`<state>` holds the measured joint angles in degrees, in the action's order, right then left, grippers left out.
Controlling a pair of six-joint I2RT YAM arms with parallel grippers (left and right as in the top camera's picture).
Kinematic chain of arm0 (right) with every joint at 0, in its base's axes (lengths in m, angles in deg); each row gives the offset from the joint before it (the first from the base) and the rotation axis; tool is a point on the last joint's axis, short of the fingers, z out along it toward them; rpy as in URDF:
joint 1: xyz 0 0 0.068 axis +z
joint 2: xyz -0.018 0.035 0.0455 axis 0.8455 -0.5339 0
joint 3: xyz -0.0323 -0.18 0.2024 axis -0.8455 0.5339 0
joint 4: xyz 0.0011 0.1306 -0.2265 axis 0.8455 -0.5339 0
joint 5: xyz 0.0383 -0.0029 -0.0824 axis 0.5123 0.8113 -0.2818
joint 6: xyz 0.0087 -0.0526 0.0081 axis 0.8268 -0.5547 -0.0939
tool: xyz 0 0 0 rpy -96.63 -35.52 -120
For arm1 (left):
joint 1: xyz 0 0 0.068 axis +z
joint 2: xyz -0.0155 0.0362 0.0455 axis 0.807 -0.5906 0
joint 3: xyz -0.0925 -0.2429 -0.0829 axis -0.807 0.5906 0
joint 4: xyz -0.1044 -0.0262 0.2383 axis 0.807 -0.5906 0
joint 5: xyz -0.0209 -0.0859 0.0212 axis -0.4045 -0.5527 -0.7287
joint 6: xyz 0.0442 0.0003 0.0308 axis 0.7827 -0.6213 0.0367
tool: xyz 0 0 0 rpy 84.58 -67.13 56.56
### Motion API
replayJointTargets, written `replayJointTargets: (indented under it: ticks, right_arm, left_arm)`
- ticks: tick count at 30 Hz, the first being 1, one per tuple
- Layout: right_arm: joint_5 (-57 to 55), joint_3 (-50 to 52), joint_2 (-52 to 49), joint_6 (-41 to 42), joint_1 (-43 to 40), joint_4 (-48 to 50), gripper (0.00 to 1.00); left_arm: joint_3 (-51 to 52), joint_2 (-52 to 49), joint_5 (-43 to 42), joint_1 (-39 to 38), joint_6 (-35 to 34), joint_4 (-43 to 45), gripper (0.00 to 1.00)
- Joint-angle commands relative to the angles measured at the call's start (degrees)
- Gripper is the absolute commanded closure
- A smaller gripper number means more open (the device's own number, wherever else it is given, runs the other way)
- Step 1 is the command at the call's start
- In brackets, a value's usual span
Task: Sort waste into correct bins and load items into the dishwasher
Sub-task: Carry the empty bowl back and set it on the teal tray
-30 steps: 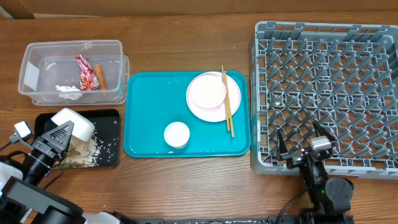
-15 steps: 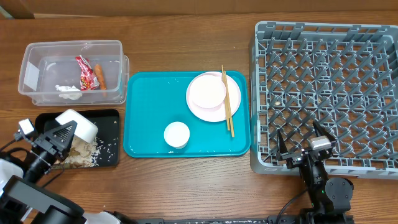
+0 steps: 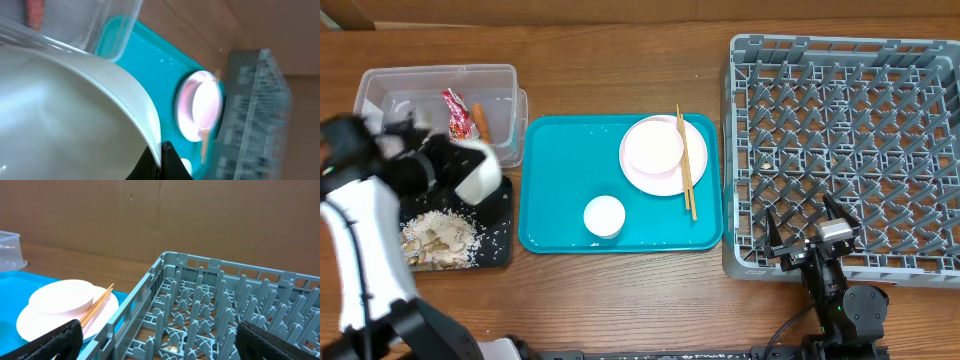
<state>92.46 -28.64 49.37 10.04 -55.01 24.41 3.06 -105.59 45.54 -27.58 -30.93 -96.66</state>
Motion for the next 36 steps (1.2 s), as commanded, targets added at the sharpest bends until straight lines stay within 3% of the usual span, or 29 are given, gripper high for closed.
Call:
replayJointTargets:
  ticks: [1, 8, 13, 20, 36]
  right_arm:
    - [-0.4, 0.6, 0.3, 0.0, -0.2, 0.3, 0.0]
    - [-0.4, 0.6, 0.3, 0.0, -0.2, 0.3, 0.0]
    - [-0.4, 0.6, 0.3, 0.0, -0.2, 0.3, 0.0]
    - [-0.4, 0.6, 0.3, 0.0, -0.2, 0.3, 0.0]
    - [-0.4, 0.6, 0.3, 0.0, -0.2, 0.3, 0.0]
  left_arm:
    - [-3.2, 3.5, 18.5, -13.3, -9.8, 0.2, 0.96]
    - [-3.7, 2.4, 37.5, -36.5, -16.0, 1.6, 0.96]
    - [-3.7, -0.2, 47.8, -45.4, -19.4, 3.4, 0.96]
    - [-3.7, -6.4, 48.2, -48.7, -19.5, 5.9, 0.96]
    - [-3.7, -21.7, 48.0, -48.6, -19.5, 8.6, 0.96]
